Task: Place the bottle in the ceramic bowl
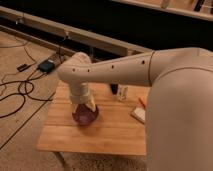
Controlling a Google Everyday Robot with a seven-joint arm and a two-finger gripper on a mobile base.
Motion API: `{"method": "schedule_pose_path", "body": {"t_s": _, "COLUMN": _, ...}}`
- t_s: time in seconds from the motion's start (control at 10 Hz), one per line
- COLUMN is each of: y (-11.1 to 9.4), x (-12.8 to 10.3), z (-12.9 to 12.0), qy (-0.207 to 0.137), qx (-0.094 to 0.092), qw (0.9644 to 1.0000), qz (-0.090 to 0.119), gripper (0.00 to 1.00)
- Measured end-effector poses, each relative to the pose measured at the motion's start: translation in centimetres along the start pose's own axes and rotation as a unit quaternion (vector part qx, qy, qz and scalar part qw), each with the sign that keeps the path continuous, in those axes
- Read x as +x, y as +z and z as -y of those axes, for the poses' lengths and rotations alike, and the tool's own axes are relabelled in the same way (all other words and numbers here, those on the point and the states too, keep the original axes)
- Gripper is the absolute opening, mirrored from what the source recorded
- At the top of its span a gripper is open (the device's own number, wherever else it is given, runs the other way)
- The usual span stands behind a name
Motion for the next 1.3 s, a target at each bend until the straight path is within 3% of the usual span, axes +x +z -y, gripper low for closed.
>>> {"method": "schedule_pose_path", "body": {"t_s": 0.7, "y": 0.1, "x": 0.1, "z": 0.2, "qy": 0.002, "qx": 0.001, "qw": 1.0, "qz": -0.005, "gripper": 0.65}}
{"method": "schedule_pose_path", "body": {"t_s": 1.0, "y": 0.8, "x": -0.8, "z": 4.3, "qy": 0.013, "qx": 0.03, "qw": 0.999, "qz": -0.03, "gripper": 0.65}}
{"method": "schedule_pose_path", "body": {"t_s": 1.3, "y": 2.4, "x": -3.2, "z": 8.9, "qy": 0.006, "qx": 0.059, "qw": 0.9977, "qz": -0.034, "gripper": 0.65}}
